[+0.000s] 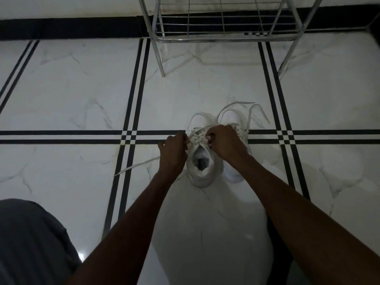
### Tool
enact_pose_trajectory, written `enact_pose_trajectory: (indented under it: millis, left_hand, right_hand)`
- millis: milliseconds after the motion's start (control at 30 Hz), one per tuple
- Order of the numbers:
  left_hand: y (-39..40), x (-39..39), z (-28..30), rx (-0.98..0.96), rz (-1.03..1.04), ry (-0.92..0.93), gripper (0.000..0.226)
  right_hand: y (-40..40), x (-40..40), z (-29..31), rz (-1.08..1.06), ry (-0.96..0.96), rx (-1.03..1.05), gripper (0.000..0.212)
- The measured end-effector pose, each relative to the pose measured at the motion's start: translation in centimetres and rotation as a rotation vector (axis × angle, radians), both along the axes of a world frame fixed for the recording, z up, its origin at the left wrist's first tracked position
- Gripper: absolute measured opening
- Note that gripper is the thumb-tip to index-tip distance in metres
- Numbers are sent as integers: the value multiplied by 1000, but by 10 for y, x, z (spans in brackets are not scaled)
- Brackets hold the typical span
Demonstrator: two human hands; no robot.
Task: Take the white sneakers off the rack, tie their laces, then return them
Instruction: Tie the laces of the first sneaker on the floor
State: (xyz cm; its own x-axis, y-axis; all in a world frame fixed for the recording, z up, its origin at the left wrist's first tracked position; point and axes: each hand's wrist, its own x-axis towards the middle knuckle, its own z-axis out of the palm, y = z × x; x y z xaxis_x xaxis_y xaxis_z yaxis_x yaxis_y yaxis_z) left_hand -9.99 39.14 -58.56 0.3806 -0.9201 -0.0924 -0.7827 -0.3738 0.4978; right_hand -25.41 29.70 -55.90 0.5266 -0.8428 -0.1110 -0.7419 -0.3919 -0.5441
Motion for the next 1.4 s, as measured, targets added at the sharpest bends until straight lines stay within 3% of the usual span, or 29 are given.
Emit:
enact_pose_trajectory:
  millis: [100,200,367,567,667,767,867,1067,1267,1400]
  left_hand:
    - [6,6,4,-55,-77,-315,45]
    - [15,15,0,-43,-121,-415,46]
    - [20,16,-4,57,-98,-292,38]
    - [10,17,-4,61,-95,-72,23]
    - [10,13,-5,22,-119,-12,29]
    - [8,10,-4,24,-113,-80,29]
    - [6,9,1,27,-122,-269,23]
    - [12,10,-1,23,-157,-398,37]
    - [9,7,0,100,-40,-145,22]
    - [15,30,11,114,38,443,12]
  right_hand:
    - [2,-2,-2,12,85,-47,28]
    - [11,-5,-2,6,259,-160,18]
    - [16,-4,-5,23,352,-176,17]
    - [14,-4,-6,101,224,-44,19]
    - [12,-8,-5,98,103,-34,19]
    - [10,-8,-6,76,40,-38,22]
    - [10,-8,-9,23,60,-36,22]
    - [22,-3,-12,18,318,-108,19]
    - [19,-4,-7,26,318,-77,15]
    - [-1,-13,8,112,174,166,25]
